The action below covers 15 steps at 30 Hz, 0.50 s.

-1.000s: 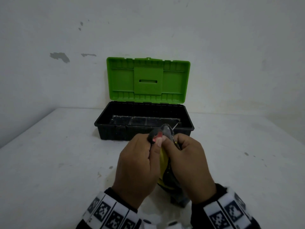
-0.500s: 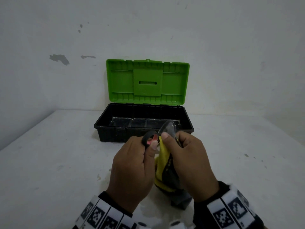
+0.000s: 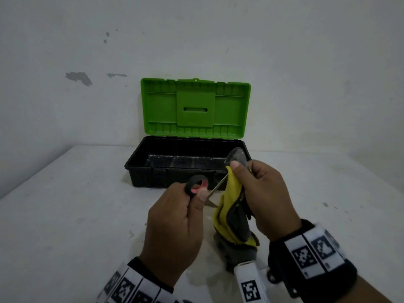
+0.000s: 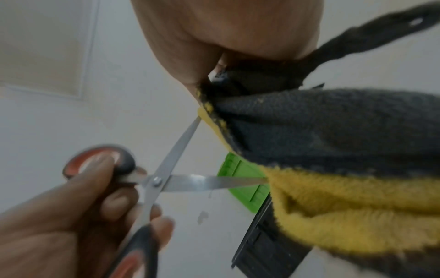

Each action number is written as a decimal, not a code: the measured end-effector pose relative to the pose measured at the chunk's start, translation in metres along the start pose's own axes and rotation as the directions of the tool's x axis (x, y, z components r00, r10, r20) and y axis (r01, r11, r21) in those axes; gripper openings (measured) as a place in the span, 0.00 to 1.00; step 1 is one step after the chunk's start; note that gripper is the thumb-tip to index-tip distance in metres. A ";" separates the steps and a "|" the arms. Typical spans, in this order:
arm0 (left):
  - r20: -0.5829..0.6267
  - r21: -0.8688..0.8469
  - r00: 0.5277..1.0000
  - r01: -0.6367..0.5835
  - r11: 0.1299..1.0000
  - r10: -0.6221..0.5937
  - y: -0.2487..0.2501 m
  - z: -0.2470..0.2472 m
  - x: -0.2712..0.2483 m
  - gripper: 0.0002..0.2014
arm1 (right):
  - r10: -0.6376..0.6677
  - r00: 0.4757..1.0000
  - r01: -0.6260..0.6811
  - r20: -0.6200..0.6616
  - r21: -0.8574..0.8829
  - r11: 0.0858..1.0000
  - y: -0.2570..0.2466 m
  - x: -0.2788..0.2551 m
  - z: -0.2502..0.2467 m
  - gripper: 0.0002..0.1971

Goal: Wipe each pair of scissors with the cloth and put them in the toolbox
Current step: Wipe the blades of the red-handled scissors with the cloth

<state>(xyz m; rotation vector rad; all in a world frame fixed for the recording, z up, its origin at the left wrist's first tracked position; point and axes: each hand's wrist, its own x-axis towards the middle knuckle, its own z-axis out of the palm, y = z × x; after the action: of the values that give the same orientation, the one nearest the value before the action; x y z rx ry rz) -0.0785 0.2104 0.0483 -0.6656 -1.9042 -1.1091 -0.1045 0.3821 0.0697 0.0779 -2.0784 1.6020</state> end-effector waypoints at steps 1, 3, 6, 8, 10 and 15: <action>-0.006 -0.033 0.998 0.064 0.997 -0.065 0.001 -0.002 0.002 0.17 | -0.001 1.000 0.001 -0.008 0.012 1.000 0.000 0.004 -0.004 0.27; -0.013 -0.172 0.960 0.272 0.947 -0.279 0.006 -0.007 0.007 0.16 | -0.007 1.000 0.007 0.005 0.024 1.000 0.001 0.007 -0.013 0.25; 0.128 -0.414 0.758 0.627 0.660 -0.639 0.008 -0.010 0.018 0.17 | -0.049 0.994 0.048 0.097 0.015 0.999 -0.002 0.002 -0.023 0.20; 0.248 -0.467 0.639 0.738 0.488 -0.728 0.004 -0.011 0.023 0.16 | -0.061 0.980 0.048 0.189 0.074 0.996 -0.002 -0.006 -0.026 0.16; 0.333 -0.524 0.550 0.783 0.335 -0.766 0.001 -0.010 0.026 0.15 | -0.079 0.957 0.046 0.280 0.125 0.991 0.000 -0.011 -0.027 0.15; 0.474 -0.570 0.420 0.816 0.094 -0.774 0.002 -0.007 0.028 0.13 | -0.122 0.936 0.095 0.331 0.096 0.991 0.008 -0.020 -0.019 0.19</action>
<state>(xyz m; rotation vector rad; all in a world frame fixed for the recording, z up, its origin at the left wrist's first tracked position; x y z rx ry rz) -0.0889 0.2062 0.0752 0.1135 -1.7446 -2.7581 -0.0832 0.3965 0.0577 0.5205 -2.2135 1.6961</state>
